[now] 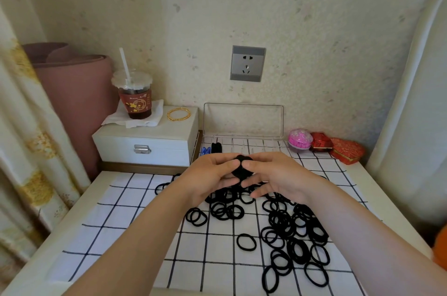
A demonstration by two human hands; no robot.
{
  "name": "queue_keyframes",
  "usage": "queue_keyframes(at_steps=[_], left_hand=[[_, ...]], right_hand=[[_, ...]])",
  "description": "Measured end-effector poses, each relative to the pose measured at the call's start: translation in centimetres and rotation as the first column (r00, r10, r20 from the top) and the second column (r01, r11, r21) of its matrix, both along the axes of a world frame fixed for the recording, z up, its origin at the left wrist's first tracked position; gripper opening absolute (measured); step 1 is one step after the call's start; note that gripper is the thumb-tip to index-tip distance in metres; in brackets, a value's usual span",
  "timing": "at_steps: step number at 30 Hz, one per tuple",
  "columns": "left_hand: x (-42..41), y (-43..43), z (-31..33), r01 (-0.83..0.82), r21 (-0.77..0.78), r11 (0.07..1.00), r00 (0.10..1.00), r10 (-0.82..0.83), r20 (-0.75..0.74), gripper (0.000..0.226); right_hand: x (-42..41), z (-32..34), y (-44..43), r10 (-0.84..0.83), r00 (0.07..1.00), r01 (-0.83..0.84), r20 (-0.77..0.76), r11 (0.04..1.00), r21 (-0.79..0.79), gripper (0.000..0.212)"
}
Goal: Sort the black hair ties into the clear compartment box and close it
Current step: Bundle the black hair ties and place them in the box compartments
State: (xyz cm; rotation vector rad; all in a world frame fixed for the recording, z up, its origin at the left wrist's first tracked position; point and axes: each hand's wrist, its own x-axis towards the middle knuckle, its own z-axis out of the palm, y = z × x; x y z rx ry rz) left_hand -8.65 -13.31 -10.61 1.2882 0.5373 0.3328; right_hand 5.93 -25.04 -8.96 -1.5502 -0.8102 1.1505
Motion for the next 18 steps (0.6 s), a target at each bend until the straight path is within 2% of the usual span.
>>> queue_keyframes(at_steps=[3,6,11,15,18], left_hand=[[0.0,0.0,-0.1,-0.092,0.07,0.993,0.994,0.096,-0.058,0.02],[0.0,0.2,-0.1,-0.169,0.25,0.953,0.972,0.202,-0.115,0.021],[-0.2,0.5,0.1,-0.129,0.289,0.949,0.976,0.173,-0.134,0.018],[-0.6,1.1,0.3,-0.035,0.271,0.962,0.981,0.085,-0.175,0.019],[-0.9,1.8,0.6,0.003,0.466,0.885,0.97,0.111,-0.217,0.02]], right_hand=[[-0.2,-0.1,0.1,0.003,1.0,-0.003,-0.017,1.0,-0.014,0.021],[-0.3,-0.3,0.3,-0.036,0.998,0.034,-0.058,0.999,-0.042,0.03],[-0.6,-0.7,0.7,-0.092,0.989,0.089,-0.112,0.996,-0.031,0.033],[-1.2,-1.0,1.0,-0.138,0.99,0.137,-0.02,0.99,-0.037,0.023],[-1.6,-0.7,1.4,-0.17,0.979,0.173,0.108,0.985,-0.016,0.021]])
